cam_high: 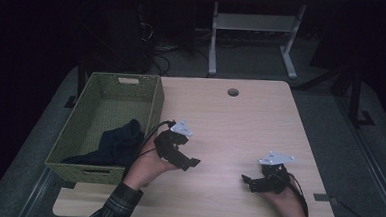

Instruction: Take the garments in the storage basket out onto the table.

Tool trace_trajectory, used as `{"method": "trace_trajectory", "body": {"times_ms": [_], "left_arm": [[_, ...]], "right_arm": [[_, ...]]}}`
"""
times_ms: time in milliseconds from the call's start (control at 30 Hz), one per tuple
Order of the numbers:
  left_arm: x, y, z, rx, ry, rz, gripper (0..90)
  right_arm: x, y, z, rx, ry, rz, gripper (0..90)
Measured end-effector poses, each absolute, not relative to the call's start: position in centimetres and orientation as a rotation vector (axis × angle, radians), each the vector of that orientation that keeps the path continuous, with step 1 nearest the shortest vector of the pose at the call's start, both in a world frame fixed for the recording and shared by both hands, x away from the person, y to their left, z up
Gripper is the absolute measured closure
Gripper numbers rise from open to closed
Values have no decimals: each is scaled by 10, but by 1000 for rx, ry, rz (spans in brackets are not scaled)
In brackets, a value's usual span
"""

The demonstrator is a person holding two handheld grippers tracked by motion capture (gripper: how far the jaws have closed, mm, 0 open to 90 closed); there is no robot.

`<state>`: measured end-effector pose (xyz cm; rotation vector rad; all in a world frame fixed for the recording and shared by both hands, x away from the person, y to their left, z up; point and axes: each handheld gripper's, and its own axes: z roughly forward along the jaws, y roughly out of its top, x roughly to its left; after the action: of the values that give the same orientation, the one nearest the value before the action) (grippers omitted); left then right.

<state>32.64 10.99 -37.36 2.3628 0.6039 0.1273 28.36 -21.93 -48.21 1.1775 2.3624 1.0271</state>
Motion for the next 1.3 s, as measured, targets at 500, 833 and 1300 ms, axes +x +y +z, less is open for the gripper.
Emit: {"method": "trace_trajectory", "body": {"times_ms": [500,833,1300], "left_arm": [[339,130,-354,2356,636,127,143],[340,155,-339,2331,687,167,144],[339,182,-328,2326,740,207,144]], "right_arm": [[284,-220,-482,1171,2365,1025,86],[284,-220,-482,1172,2365,1025,86],[284,-220,-482,1172,2366,1024,86]]}}
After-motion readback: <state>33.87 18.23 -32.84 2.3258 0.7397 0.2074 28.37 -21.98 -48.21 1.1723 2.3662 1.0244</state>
